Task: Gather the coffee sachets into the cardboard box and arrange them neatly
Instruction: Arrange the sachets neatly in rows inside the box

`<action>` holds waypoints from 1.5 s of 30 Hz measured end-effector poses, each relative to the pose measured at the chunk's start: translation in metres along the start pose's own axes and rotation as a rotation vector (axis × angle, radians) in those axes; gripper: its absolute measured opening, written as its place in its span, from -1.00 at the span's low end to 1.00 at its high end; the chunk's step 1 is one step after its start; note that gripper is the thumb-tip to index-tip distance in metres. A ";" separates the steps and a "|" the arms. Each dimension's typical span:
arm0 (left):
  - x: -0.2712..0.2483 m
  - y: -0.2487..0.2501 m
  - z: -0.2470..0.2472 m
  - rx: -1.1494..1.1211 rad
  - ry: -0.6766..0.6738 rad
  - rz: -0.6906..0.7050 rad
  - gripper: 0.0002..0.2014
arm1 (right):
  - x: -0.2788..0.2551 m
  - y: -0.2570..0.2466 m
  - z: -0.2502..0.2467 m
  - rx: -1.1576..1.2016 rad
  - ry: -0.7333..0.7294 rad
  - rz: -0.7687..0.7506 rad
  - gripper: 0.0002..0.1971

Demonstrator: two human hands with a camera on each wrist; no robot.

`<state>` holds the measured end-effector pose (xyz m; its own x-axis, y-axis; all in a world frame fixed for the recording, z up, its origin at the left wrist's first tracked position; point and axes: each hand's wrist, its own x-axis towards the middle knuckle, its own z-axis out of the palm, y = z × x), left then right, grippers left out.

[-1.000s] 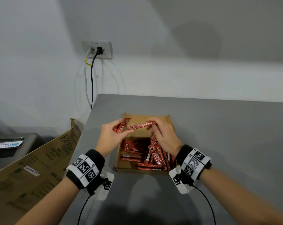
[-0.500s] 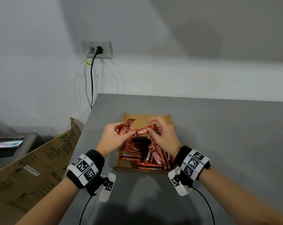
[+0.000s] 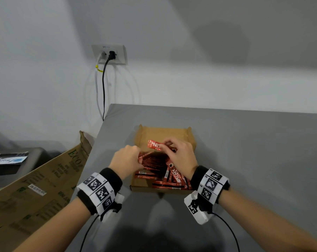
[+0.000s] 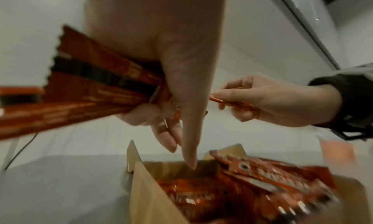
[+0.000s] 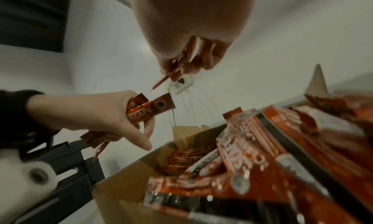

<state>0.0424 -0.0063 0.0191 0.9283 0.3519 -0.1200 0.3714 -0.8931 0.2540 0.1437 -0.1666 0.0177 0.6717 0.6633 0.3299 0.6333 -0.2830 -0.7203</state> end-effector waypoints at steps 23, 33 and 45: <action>-0.001 -0.016 0.035 0.269 0.052 0.371 -0.51 | -0.015 -0.003 0.005 0.055 -0.326 -0.125 -0.89; -0.003 -0.004 0.027 0.456 -0.156 0.415 -0.75 | -0.010 0.005 -0.003 0.088 -0.165 -0.105 -0.94; 0.001 0.000 0.043 0.593 -0.041 0.587 -0.74 | -0.009 0.009 -0.009 0.049 -0.015 -0.040 -0.92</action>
<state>0.0426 -0.0183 -0.0218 0.9624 -0.2170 -0.1636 -0.2543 -0.9315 -0.2602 0.1471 -0.1814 0.0134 0.6399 0.6839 0.3504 0.6399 -0.2218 -0.7358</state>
